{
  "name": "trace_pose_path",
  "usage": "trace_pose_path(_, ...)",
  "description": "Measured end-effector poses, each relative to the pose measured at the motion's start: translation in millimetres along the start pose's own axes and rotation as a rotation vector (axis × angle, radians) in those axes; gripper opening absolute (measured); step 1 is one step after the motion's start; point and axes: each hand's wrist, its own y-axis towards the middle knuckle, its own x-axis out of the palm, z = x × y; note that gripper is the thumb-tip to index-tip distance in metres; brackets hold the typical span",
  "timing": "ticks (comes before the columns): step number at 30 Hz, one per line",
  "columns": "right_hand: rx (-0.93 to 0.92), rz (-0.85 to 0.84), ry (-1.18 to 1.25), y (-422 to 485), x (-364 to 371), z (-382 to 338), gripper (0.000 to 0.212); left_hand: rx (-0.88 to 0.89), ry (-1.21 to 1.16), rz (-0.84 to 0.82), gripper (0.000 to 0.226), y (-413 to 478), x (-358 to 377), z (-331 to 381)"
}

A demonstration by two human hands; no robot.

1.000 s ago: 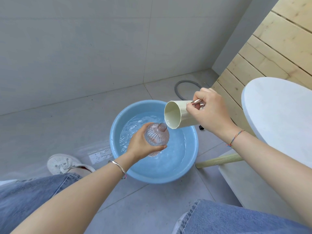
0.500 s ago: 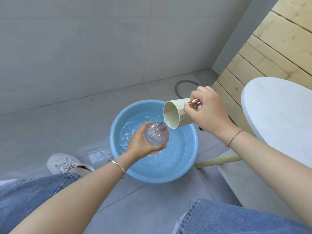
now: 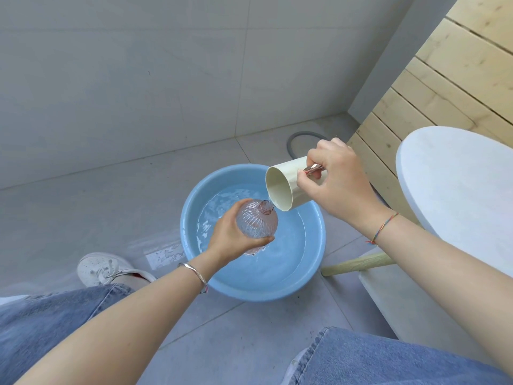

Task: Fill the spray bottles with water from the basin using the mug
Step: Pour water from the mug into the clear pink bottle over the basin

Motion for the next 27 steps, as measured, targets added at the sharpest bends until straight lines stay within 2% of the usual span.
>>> trace_pose_path(8,-0.072,0.005,-0.045,0,0,-3,0.025,-0.013,0.006,0.009,0.090,0,2,0)
trace_pose_path(11,-0.045,0.007,-0.019,1,0,-3,0.025,-0.020,-0.013,0.013,0.089,-1,3,0)
trace_pose_path(14,0.136,0.043,0.108,0,-1,4,0.027,-0.018,-0.036,0.029,0.086,-3,2,2)
trace_pose_path(22,0.831,0.081,0.630,-13,0,34,0.029,0.011,-0.048,0.056,0.084,-9,-7,17)
trace_pose_path(25,0.990,0.201,0.847,-9,-10,42,0.038,0.038,-0.061,0.053,0.083,-8,-12,32)
trace_pose_path(27,1.031,0.285,0.969,-6,-22,43,0.046,0.067,-0.058,0.045,0.082,-7,-16,48)
